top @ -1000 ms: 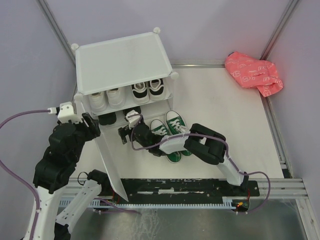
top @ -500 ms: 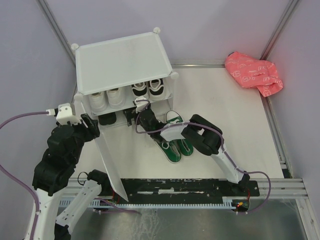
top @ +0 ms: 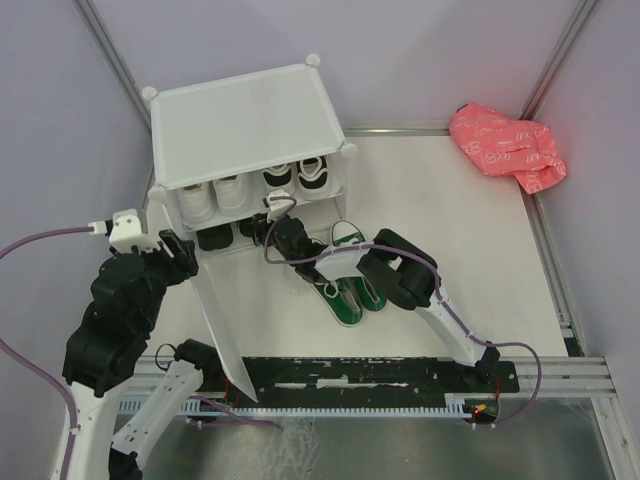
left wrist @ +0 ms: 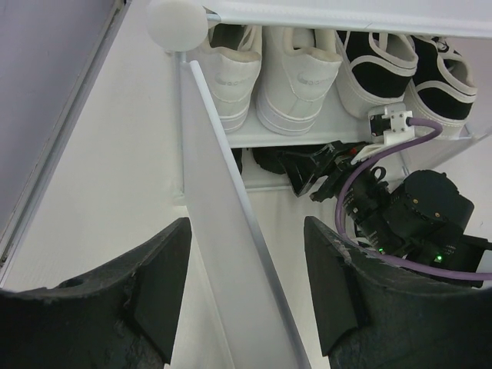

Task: Place and organize the shoes in the shoe cabinet

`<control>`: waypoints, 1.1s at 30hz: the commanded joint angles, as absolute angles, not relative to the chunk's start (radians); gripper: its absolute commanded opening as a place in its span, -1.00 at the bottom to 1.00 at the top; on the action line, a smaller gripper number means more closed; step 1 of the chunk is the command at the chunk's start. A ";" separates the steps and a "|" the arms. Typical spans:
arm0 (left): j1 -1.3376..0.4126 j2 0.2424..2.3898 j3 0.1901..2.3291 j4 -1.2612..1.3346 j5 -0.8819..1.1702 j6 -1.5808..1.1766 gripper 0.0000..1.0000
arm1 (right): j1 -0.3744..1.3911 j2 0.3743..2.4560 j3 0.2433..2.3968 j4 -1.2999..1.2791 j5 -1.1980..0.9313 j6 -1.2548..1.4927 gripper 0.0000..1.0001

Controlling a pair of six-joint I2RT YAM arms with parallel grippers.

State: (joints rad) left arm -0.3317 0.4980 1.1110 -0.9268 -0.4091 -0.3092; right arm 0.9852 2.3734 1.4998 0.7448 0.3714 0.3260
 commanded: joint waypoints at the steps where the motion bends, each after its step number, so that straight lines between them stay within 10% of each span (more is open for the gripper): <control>1: -0.333 0.481 1.125 -0.898 -0.420 -0.294 0.35 | 0.961 2.393 1.541 0.786 0.266 0.408 -0.06; 8: -0.333 0.472 1.123 -0.900 -0.416 -0.301 0.35 | 0.984 2.403 1.585 0.737 0.079 0.410 -0.03; 15: -0.333 0.469 1.120 -0.897 -0.413 -0.303 0.34 | 1.001 2.327 1.530 0.673 0.168 0.422 0.68; 26: -0.333 0.462 1.115 -0.878 -0.386 -0.313 0.34 | 1.043 2.046 1.274 0.572 0.267 0.420 0.84; 33: -0.332 0.461 1.126 -0.878 -0.372 -0.313 0.35 | 1.070 1.690 1.103 -0.003 0.405 0.455 0.79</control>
State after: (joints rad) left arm -0.3317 0.4679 1.1110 -0.9249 -0.3923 -0.3092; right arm 1.0649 1.8839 1.1393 0.3626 0.2890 0.4282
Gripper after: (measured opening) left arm 0.671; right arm 0.901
